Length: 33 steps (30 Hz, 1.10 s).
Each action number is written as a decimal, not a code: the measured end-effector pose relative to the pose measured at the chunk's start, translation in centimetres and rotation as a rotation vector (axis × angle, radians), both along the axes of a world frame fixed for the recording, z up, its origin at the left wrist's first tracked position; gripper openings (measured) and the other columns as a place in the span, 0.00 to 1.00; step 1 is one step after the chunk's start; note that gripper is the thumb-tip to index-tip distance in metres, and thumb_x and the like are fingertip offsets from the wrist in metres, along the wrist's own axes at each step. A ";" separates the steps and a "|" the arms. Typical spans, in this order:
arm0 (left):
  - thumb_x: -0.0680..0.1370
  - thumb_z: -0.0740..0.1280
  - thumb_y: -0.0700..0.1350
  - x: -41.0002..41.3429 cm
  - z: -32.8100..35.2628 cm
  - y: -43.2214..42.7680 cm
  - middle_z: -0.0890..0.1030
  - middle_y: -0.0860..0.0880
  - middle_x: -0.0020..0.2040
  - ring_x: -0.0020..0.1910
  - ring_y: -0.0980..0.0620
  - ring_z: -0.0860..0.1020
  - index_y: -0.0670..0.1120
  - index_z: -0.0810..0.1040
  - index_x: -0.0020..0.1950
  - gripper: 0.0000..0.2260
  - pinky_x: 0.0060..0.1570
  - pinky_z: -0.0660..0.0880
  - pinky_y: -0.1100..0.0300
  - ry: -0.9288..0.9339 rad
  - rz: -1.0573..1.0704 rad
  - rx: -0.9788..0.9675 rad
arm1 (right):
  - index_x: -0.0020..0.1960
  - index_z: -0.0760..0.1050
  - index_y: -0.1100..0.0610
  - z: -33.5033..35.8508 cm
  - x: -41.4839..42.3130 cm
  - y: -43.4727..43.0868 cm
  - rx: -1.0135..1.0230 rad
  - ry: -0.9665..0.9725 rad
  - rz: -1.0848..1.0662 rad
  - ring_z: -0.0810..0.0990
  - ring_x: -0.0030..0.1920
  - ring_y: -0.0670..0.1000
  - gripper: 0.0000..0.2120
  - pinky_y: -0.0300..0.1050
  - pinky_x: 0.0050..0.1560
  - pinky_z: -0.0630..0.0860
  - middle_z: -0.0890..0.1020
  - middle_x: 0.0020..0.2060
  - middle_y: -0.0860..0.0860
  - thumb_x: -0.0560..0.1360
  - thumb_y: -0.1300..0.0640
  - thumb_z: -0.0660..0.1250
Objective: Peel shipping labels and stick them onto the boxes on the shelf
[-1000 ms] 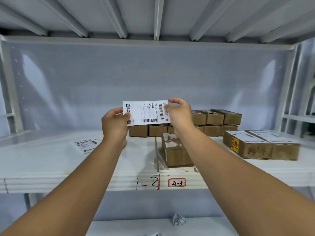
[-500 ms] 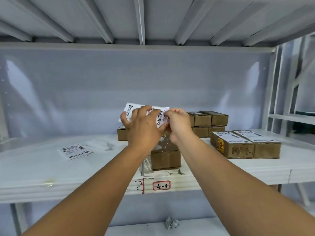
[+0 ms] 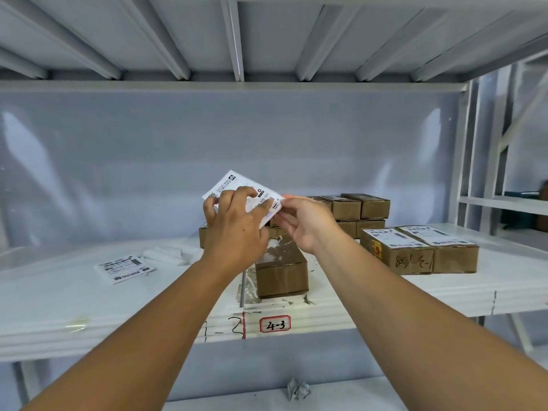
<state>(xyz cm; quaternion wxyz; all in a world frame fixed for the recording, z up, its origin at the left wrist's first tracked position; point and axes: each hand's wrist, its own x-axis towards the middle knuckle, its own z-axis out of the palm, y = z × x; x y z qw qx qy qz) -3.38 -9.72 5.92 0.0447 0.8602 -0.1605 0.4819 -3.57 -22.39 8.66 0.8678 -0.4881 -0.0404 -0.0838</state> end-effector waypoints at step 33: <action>0.77 0.67 0.43 0.8 -0.8 1.1 0.84 0.50 0.48 0.47 0.49 0.80 0.49 0.83 0.54 0.08 0.48 0.77 0.50 0.154 -0.360 -0.567 | 0.50 0.80 0.61 -1.4 0.0 1.7 -0.469 -0.213 0.104 0.82 0.36 0.46 0.09 0.38 0.44 0.80 0.83 0.37 0.53 0.77 0.68 0.62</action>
